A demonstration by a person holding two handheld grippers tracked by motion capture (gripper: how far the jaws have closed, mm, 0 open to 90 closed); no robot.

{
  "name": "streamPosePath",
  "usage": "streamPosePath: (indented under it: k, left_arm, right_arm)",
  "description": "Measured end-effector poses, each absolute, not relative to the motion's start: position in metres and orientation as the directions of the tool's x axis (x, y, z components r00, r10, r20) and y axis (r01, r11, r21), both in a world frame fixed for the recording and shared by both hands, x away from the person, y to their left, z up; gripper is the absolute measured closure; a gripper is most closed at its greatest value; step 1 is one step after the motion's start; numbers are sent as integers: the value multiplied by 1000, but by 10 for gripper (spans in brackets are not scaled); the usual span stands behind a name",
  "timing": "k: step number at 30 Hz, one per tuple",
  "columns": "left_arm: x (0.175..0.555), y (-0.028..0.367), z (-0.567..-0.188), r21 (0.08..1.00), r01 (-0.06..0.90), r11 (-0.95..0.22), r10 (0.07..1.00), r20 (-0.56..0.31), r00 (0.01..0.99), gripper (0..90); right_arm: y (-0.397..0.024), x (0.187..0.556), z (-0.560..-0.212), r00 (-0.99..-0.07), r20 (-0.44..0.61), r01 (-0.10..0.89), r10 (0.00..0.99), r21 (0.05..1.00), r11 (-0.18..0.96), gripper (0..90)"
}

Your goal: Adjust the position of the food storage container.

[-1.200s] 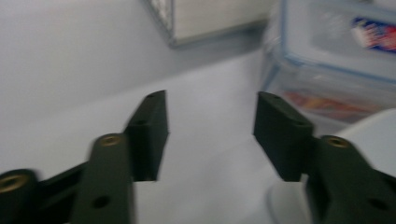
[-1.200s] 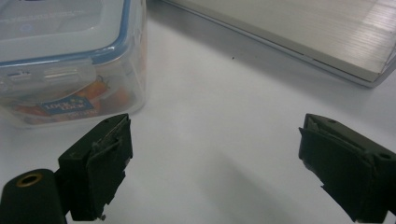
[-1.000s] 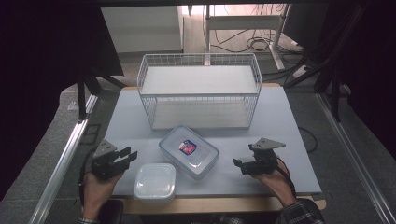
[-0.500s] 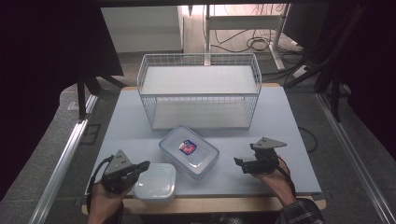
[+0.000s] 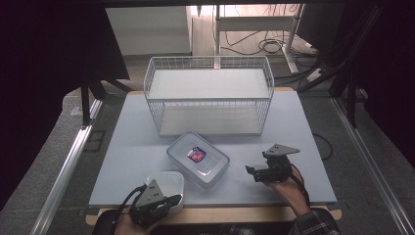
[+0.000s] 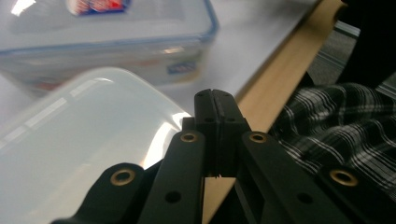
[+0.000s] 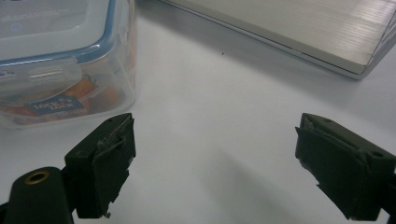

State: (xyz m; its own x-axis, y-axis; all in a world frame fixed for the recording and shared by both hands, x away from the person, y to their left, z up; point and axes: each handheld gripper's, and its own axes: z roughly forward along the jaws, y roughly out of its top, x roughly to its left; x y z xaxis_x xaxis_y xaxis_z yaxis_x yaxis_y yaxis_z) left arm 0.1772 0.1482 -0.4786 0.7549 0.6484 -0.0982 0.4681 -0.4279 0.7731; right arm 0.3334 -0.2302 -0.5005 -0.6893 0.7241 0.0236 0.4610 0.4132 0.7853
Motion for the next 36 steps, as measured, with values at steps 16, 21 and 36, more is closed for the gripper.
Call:
streamPosePath:
  k: [16,21,36]
  left_arm:
    - [189,167,-497,722,537,-436,697,-106,709,900]
    - [204,186,-497,714,558,-423,734,-92,673,900]
    - [250,239,-500,718,579,-387,781,-78,620,900]
  right_arm:
    - [-229,334,-501,-698,31,464,715,781,419,124]
    - [-229,335,-502,-698,34,467,715,779,419,125]
    - [-227,336,-503,-706,39,469,707,773,426,127]
